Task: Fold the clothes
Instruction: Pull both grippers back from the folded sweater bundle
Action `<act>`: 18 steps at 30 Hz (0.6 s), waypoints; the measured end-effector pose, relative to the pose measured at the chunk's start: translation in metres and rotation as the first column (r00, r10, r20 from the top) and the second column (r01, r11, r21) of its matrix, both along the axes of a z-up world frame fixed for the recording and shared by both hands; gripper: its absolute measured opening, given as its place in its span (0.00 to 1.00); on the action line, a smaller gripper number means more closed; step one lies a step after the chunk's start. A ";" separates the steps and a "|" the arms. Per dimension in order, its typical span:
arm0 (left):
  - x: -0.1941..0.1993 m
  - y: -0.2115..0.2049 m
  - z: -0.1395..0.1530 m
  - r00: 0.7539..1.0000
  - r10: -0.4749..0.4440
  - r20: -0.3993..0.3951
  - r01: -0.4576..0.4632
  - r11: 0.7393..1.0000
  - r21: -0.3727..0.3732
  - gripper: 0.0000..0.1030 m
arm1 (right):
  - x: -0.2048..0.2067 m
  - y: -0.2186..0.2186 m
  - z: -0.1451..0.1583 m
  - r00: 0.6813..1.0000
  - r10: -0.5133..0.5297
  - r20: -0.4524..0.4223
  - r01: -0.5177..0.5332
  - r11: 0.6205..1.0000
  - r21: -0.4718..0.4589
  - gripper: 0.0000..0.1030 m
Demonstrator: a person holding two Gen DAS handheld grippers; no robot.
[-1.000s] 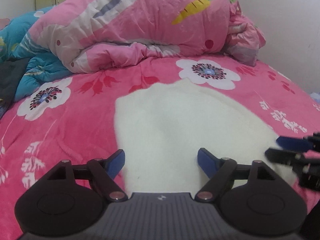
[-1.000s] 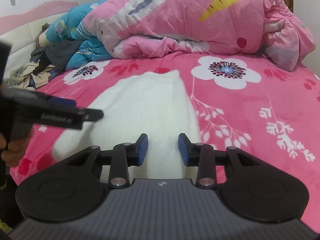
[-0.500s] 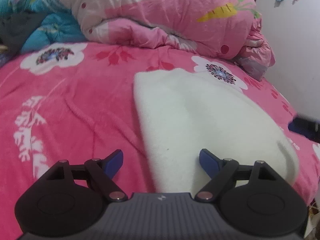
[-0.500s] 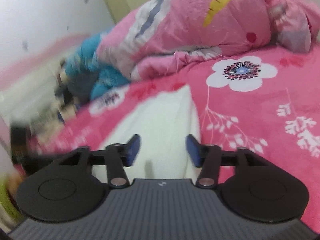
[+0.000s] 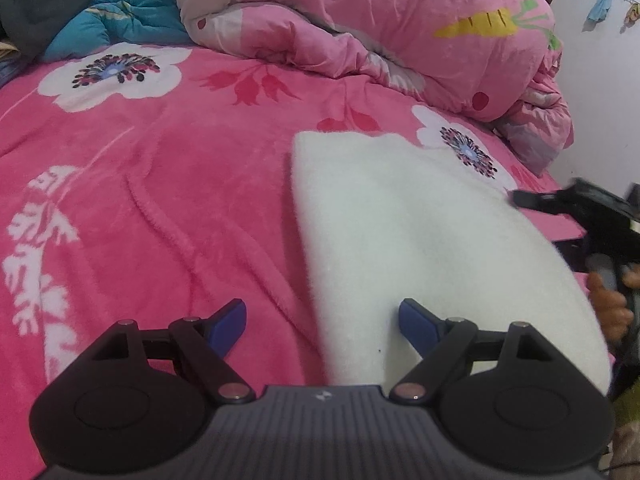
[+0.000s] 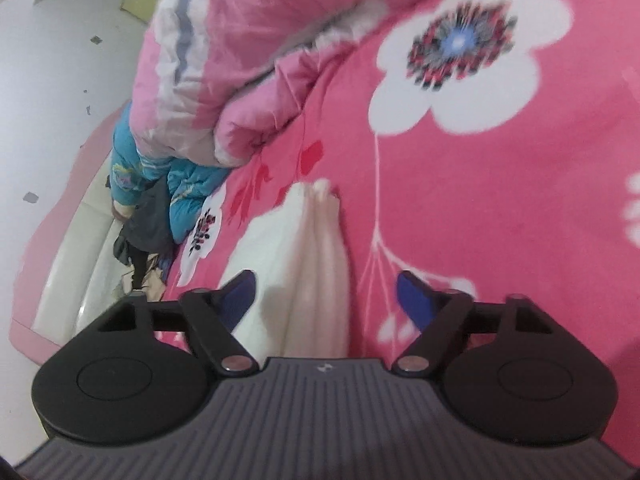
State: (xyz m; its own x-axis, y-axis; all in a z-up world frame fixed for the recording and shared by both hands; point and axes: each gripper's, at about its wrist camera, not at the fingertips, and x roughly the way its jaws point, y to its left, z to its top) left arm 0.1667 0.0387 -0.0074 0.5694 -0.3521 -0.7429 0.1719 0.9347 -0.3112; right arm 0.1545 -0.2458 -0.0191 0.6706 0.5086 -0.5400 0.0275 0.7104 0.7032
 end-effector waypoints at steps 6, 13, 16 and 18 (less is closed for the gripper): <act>-0.001 -0.001 0.003 1.000 -0.013 0.011 0.012 1.000 0.020 0.83 | 0.009 0.007 -0.007 1.000 0.014 -0.011 -0.015 0.996 -0.092 0.57; -0.030 -0.003 0.034 0.991 -0.069 0.111 0.059 0.994 0.090 0.82 | -0.076 -0.015 0.053 0.986 -0.014 0.165 0.036 0.991 -0.129 0.59; -0.049 -0.011 0.044 0.983 -0.115 0.143 0.098 0.988 0.119 0.82 | -0.136 -0.002 0.070 0.972 0.018 0.234 0.034 0.976 -0.216 0.59; -0.063 -0.017 0.049 0.978 -0.137 0.160 0.117 0.985 0.124 0.83 | -0.170 0.016 0.072 0.967 0.035 0.253 0.041 0.957 -0.288 0.60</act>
State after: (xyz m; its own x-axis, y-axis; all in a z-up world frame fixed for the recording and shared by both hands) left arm 0.1042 0.0220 0.0421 0.6451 -0.3482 -0.6801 0.3321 0.9294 -0.1609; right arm -0.0154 -0.2295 0.0530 0.8054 0.3541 -0.4754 -0.1219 0.8838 0.4518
